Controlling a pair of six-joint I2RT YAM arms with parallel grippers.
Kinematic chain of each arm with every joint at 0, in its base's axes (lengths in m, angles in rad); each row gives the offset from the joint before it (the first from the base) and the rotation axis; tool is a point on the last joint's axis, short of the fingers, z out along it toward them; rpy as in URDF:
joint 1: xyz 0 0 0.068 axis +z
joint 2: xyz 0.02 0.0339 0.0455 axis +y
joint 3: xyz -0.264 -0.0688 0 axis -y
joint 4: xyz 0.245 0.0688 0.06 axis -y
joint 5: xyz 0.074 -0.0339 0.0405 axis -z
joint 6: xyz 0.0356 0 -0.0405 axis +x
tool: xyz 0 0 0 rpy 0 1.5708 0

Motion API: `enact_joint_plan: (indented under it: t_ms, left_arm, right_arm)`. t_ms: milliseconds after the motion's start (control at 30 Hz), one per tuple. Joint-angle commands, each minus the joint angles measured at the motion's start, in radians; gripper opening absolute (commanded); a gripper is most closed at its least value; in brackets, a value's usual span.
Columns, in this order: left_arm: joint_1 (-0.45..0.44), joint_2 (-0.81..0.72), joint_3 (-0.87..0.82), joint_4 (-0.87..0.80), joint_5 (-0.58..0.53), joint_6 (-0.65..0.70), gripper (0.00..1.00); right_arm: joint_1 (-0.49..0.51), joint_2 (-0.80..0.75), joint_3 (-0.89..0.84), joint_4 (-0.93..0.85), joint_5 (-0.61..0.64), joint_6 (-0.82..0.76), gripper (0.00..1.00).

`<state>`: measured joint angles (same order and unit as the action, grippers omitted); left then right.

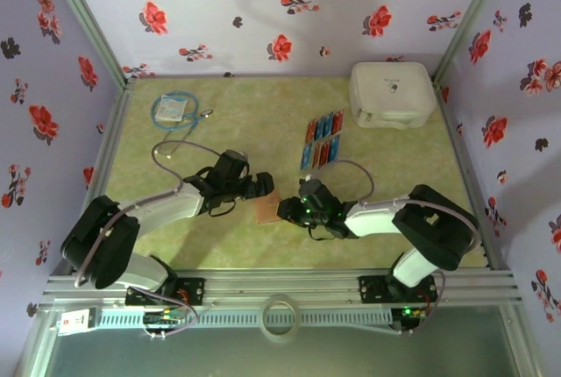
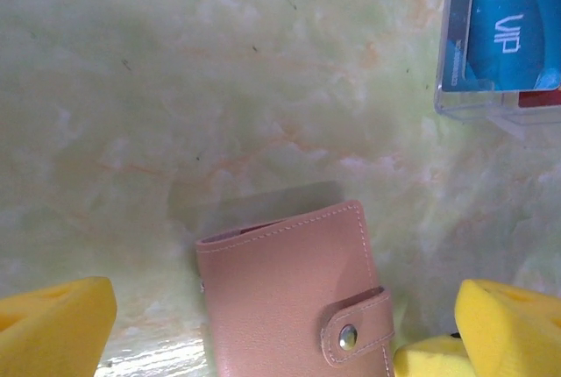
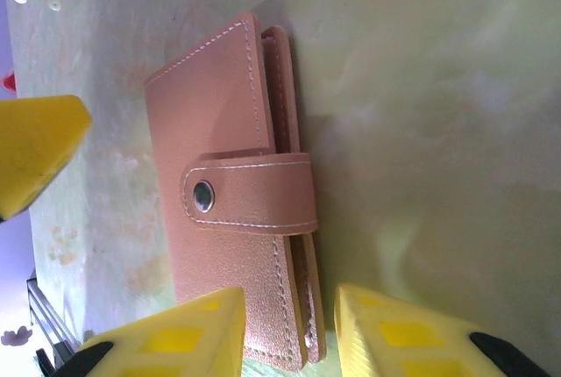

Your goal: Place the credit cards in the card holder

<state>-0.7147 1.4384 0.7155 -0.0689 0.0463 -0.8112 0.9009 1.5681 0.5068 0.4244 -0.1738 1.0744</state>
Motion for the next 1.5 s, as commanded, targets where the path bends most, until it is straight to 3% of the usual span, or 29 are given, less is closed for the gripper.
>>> enact_joint_plan:
  t_ms: [0,567,833,933,1100,1300,1467]
  left_arm:
    - [-0.021,0.027,0.013,0.038,0.014,-0.026,1.0]
    - [-0.111,0.113,-0.027,0.163,-0.014,-0.111,1.0]
    - [-0.115,0.082,-0.022,0.137,-0.045,-0.097,1.0]
    - [-0.072,0.039,0.012,0.059,-0.051,-0.054,1.0]
    - [0.062,-0.06,0.052,-0.053,-0.042,0.015,1.0]
    - [0.212,-0.139,0.079,-0.094,0.073,0.041,1.0]
    - [0.251,-0.162,0.096,-0.036,0.187,-0.003,1.0]
  right_arm:
    - [-0.006,0.021,-0.002,0.052,-0.013,0.011,0.3]
    - [-0.006,0.114,-0.006,0.222,-0.064,0.074,0.22]
    - [-0.012,0.139,-0.023,0.307,-0.078,0.109,0.07]
    - [-0.029,0.087,-0.022,0.255,-0.084,0.086,0.0]
    - [-0.064,-0.058,0.017,0.063,-0.089,0.002,0.0]
    - [-0.097,-0.227,0.126,-0.192,-0.088,-0.112,0.0]
    - [-0.114,-0.291,0.195,-0.224,-0.112,-0.112,0.0]
